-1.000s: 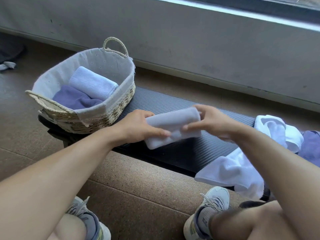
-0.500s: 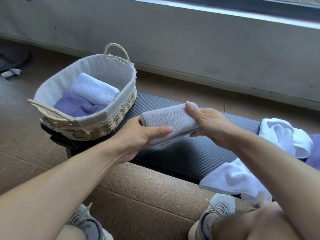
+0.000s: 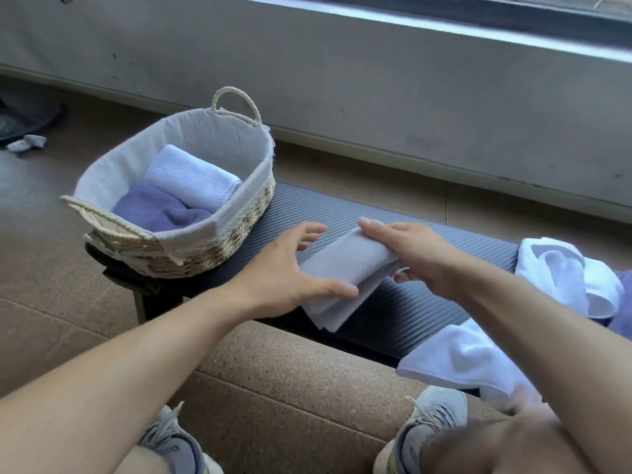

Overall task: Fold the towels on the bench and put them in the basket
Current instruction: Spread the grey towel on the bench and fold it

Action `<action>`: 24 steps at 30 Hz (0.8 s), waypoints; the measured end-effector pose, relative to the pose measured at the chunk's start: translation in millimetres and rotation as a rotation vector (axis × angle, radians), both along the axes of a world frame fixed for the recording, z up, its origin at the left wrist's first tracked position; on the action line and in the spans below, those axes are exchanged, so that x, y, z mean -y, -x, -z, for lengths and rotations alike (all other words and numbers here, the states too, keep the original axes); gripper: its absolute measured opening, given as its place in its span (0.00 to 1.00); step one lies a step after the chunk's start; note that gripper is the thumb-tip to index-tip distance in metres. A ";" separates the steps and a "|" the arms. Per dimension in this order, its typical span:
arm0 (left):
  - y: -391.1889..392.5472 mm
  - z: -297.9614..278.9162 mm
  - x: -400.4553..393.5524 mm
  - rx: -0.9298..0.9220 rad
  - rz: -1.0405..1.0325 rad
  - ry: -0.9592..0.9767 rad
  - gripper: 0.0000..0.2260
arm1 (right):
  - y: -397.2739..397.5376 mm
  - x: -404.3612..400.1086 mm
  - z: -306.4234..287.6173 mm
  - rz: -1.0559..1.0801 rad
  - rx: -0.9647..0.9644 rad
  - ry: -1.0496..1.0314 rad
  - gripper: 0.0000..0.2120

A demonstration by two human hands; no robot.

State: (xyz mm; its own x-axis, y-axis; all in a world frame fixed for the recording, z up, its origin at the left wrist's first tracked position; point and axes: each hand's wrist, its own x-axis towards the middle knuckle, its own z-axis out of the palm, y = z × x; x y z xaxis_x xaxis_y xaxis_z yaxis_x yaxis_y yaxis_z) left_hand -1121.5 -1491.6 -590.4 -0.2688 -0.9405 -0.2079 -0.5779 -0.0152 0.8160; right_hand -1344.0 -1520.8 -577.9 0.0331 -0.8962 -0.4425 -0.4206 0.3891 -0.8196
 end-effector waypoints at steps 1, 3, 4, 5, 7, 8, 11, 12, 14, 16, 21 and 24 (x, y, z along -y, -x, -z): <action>1.9 0.5 -2.1 0.044 0.055 -0.001 0.46 | -0.6 -1.2 0.9 0.000 -0.024 -0.022 0.26; 7.0 1.8 -6.4 0.075 0.105 -0.004 0.44 | -3.7 -3.0 0.4 -0.003 0.007 -0.057 0.27; 9.8 2.3 -7.7 0.087 0.102 0.015 0.42 | -5.6 -3.6 -0.2 -0.007 0.052 -0.064 0.28; 11.7 2.5 -8.0 0.092 0.083 0.025 0.40 | -7.3 -3.7 -1.2 -0.003 0.111 -0.067 0.29; 12.9 0.6 -6.4 0.002 -0.016 -0.036 0.36 | -8.7 -3.9 -4.0 0.020 0.260 -0.077 0.32; 13.0 -0.6 -4.7 -0.106 -0.089 -0.112 0.34 | -9.5 -4.7 -5.9 0.024 0.343 -0.081 0.30; 11.8 -7.8 -1.0 -0.537 -0.263 -0.416 0.19 | -11.7 -7.2 -9.9 0.025 0.496 -0.069 0.18; 11.6 -10.7 0.0 -0.633 -0.292 -0.489 0.17 | -12.8 -7.9 -10.7 0.039 0.518 -0.070 0.18; 9.7 -14.3 0.6 -0.754 -0.307 -0.567 0.17 | -14.3 -8.8 -11.6 0.076 0.550 -0.120 0.20; 6.8 -14.2 2.7 -0.870 -0.296 -0.600 0.18 | -15.9 -11.2 -13.2 0.087 0.545 -0.208 0.22; 4.2 -20.1 4.9 -0.968 -0.281 -0.659 0.20 | -17.0 -14.8 -20.0 0.143 0.530 -0.307 0.21; 6.4 -21.9 3.6 -0.796 -0.271 -0.631 0.17 | -17.3 -15.1 -23.3 0.157 0.506 -0.291 0.19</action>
